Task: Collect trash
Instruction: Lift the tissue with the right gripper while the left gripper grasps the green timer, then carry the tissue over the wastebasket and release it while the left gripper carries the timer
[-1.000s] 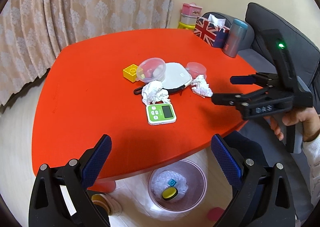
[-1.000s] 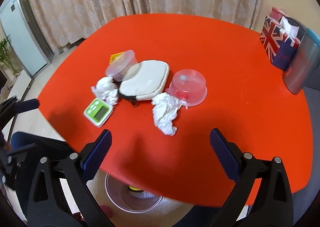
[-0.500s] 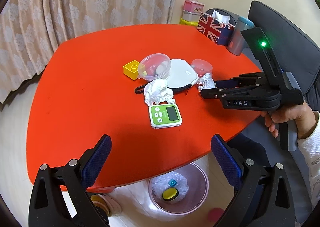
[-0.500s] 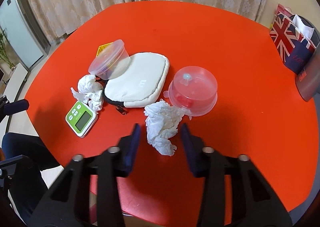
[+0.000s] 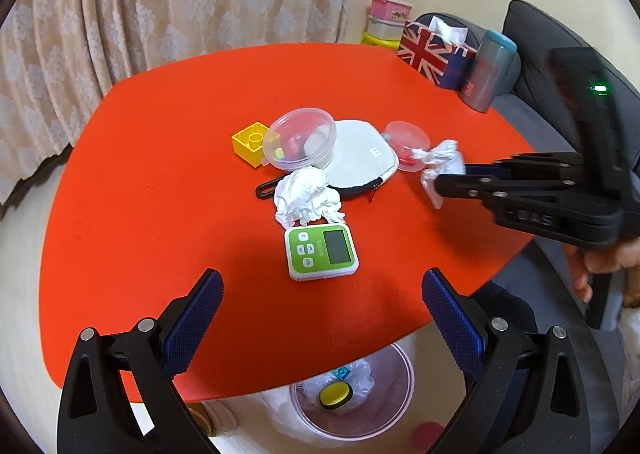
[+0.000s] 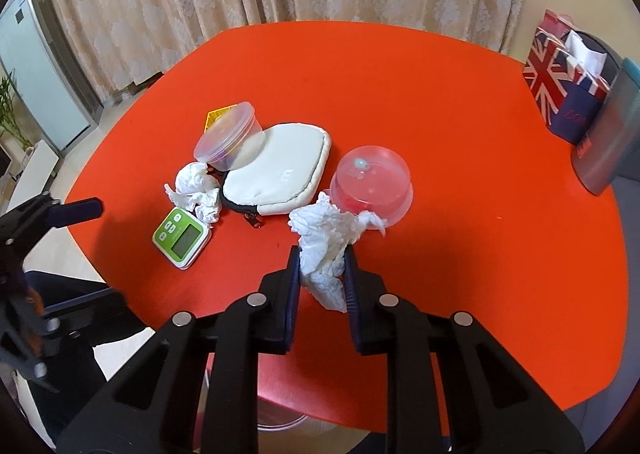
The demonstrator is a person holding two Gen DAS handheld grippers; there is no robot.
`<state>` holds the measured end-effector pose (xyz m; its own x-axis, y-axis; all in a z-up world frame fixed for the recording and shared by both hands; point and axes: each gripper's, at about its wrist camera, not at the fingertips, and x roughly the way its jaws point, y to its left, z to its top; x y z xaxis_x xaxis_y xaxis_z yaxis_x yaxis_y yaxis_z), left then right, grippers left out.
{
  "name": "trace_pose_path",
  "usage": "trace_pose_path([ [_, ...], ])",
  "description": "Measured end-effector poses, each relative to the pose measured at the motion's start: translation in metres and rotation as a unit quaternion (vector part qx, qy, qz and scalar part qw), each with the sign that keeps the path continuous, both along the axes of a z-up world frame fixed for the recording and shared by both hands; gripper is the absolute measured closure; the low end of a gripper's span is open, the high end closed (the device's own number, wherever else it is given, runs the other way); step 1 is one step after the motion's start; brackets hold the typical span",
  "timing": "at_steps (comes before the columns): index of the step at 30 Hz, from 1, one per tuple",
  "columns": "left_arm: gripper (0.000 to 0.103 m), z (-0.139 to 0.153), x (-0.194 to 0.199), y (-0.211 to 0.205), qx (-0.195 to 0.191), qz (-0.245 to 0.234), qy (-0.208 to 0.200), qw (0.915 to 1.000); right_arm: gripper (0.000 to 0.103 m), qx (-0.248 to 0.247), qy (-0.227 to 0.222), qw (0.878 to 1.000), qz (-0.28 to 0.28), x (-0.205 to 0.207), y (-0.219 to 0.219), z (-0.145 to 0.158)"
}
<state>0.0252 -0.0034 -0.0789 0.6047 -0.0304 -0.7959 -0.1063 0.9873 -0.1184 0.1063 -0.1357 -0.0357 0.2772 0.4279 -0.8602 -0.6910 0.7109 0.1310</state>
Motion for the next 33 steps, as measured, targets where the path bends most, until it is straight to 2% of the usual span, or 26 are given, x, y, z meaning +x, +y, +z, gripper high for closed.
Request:
trace_pose_path([
  [12, 0.010, -0.026, 0.031, -0.002, 0.015, 0.030, 0.040, 0.9986, 0.083, 0.003, -0.007, 1.000, -0.010, -0.001, -0.016, 0.011],
  [13, 0.013, -0.028, 0.031, -0.003, 0.016, 0.030, 0.041, 0.9986, 0.083, 0.003, -0.008, 1.000, -0.011, -0.002, -0.018, 0.010],
  [14, 0.024, -0.030, 0.033, -0.003, 0.016, 0.029, 0.046, 0.9984, 0.083, 0.002, -0.008, 1.000, -0.011, -0.003, -0.019, 0.010],
  [16, 0.031, -0.029, 0.032, -0.005, 0.026, 0.029, 0.043, 0.9983, 0.083, 0.003, -0.010, 1.000, -0.011, -0.004, -0.020, 0.011],
  [17, 0.038, -0.028, 0.033, -0.005, 0.026, 0.029, 0.043, 0.9983, 0.083, 0.005, -0.010, 1.000, -0.011, -0.005, -0.021, 0.011],
  [18, 0.050, -0.026, 0.033, -0.005, 0.027, 0.028, 0.042, 0.9983, 0.083, 0.005, -0.010, 1.000, -0.010, -0.005, -0.021, 0.011],
  [19, 0.055, -0.026, 0.033, -0.005, 0.027, 0.026, 0.042, 0.9984, 0.083, 0.005, -0.012, 1.000, -0.009, -0.006, -0.021, 0.011],
  [27, 0.055, -0.022, 0.026, -0.003, 0.024, 0.016, 0.038, 0.9989, 0.083, 0.008, -0.020, 1.000, -0.004, -0.013, -0.019, 0.016],
  [33, 0.055, -0.004, 0.009, -0.004, 0.029, 0.004, 0.017, 0.9994, 0.083, 0.014, -0.030, 0.999, 0.005, -0.026, -0.021, 0.024],
])
